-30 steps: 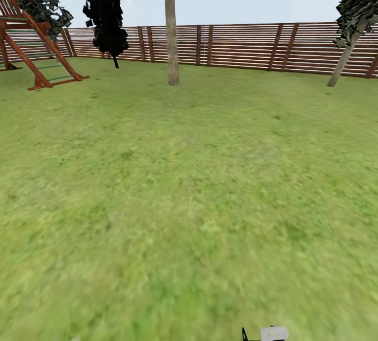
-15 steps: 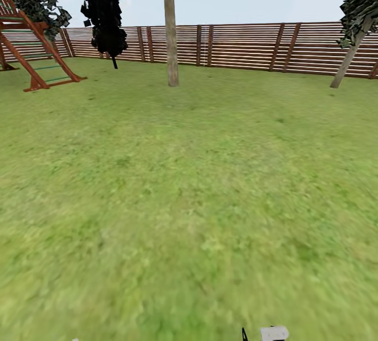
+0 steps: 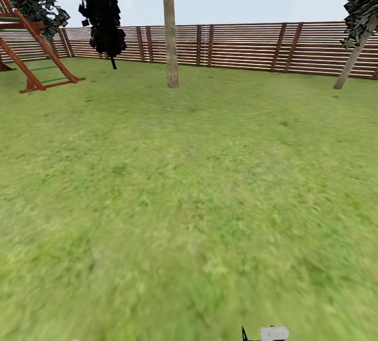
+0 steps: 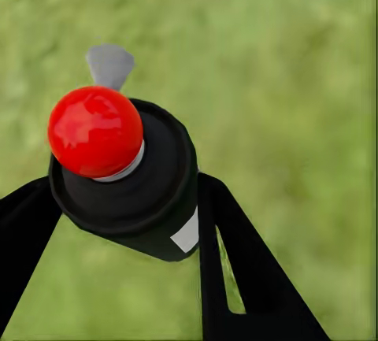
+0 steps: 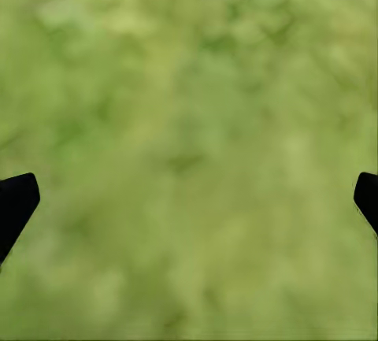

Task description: In the garden, pick up the pesticide atomizer on the floor and spray pesticide onto both trees until each tree trunk is fully covered.

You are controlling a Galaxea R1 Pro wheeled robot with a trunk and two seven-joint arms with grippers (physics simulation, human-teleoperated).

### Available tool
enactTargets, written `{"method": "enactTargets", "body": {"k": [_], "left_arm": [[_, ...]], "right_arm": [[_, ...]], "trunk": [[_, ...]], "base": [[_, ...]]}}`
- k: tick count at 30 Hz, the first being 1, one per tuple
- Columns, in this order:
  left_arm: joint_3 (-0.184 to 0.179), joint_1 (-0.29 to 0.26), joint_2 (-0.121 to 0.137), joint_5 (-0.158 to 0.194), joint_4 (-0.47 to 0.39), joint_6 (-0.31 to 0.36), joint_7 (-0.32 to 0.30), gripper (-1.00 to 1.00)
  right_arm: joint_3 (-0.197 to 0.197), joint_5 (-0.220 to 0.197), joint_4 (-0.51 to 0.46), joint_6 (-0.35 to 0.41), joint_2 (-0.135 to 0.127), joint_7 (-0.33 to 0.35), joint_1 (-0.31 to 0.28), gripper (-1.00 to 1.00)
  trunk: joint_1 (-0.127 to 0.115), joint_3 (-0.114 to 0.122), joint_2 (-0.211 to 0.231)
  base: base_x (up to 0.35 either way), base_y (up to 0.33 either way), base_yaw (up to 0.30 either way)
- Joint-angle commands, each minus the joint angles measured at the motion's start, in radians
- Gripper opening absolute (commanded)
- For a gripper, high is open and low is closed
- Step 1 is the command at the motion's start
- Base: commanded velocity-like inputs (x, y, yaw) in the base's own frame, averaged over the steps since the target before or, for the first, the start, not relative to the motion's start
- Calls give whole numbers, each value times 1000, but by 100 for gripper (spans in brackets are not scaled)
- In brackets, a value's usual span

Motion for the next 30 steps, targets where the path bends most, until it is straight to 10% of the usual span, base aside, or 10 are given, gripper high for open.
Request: {"method": "enactTargets", "body": {"k": [1,30], "left_arm": [[0,0,0,0,0,0,0,-100],[0,0,0,0,0,0,0,-100]], "right_arm": [[0,0,0,0,0,0,0,100],[-1,0,0,0,0,0,0,100]], "trunk": [[0,0,0],[0,0,0]], "base": [[339,0,0],[338,0,0]]}}
